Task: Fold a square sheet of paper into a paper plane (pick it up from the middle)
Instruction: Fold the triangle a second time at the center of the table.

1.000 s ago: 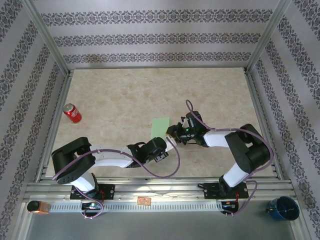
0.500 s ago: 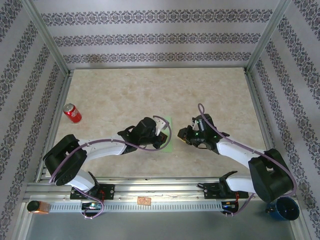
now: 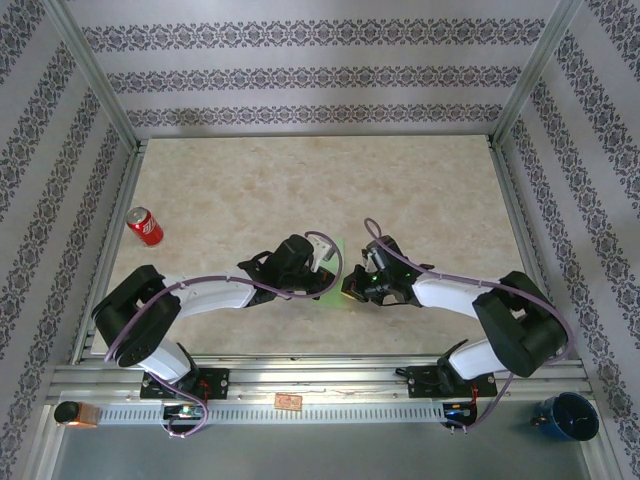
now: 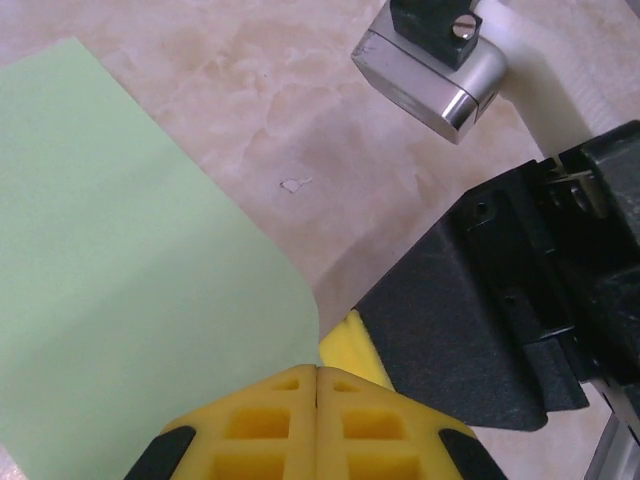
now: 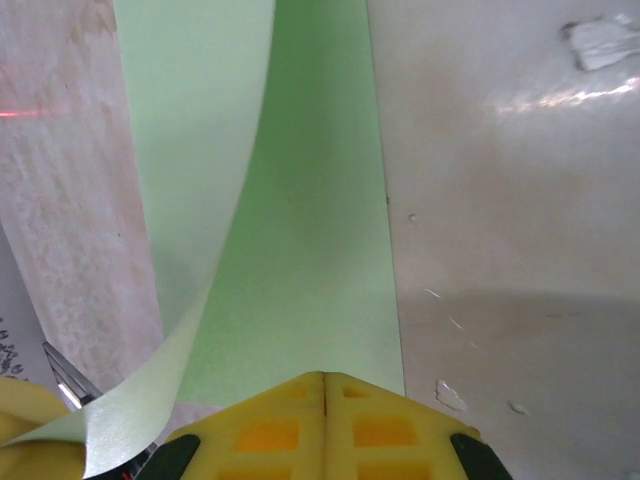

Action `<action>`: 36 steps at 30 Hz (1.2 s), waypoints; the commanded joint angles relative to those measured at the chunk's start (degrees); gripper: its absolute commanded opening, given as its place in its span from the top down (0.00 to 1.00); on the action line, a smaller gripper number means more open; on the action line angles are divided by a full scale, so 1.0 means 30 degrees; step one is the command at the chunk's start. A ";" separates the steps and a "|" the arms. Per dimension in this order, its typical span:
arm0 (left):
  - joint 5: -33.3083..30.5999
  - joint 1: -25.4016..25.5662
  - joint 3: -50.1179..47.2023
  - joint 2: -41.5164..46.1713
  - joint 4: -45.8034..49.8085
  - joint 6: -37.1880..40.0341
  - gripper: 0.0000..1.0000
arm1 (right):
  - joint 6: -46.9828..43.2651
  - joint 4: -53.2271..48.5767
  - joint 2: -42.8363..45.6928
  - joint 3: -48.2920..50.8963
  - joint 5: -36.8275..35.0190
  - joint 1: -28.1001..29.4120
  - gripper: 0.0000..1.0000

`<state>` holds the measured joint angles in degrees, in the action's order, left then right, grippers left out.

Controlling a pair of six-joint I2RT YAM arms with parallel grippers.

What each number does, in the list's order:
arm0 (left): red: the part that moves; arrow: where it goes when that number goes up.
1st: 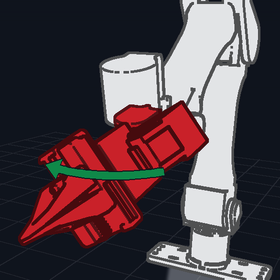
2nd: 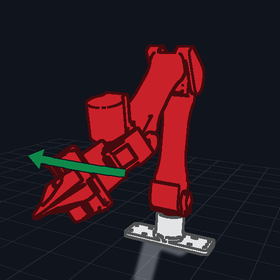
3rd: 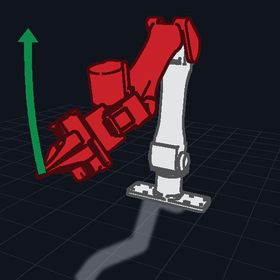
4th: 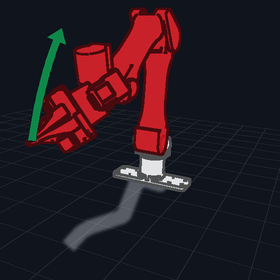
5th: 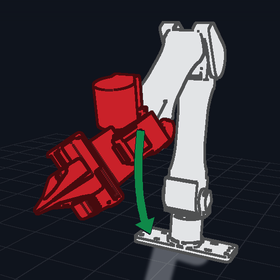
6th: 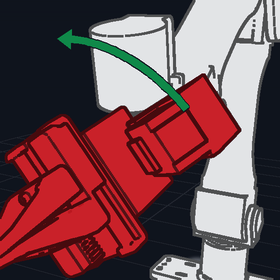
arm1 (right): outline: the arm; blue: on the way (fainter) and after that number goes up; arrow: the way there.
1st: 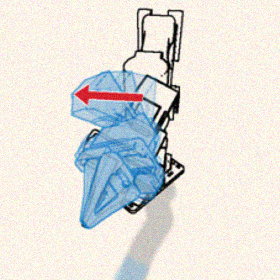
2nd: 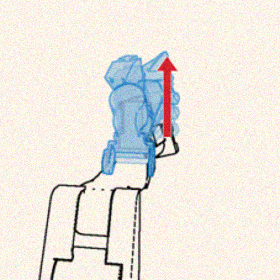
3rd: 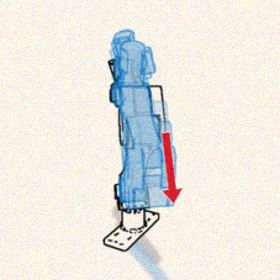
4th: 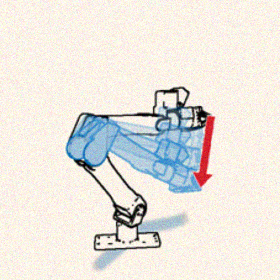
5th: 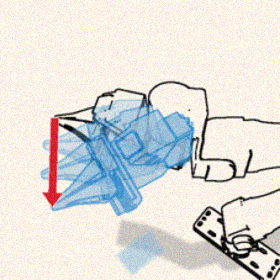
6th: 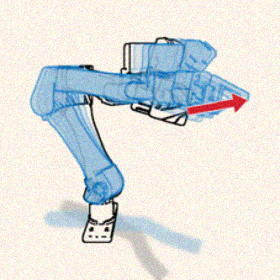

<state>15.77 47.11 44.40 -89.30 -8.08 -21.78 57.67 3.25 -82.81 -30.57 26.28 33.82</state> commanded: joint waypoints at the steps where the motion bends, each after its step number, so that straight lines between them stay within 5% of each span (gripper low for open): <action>1: 0.0194 -0.0206 0.0265 -0.0293 0.0399 -0.0358 1.00 | 0.0033 0.0491 -0.0553 -0.0517 -0.0174 0.0287 1.00; 36: -0.0017 -0.2015 -0.1525 -0.1988 -0.1672 -0.2548 1.00 | -0.2756 -0.4544 -0.2340 -0.1925 -0.2759 0.0529 1.00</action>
<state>15.84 41.93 41.06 -94.21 -9.98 -27.81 50.87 -5.10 -88.36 -36.01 22.04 35.14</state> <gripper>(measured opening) 0.051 0.064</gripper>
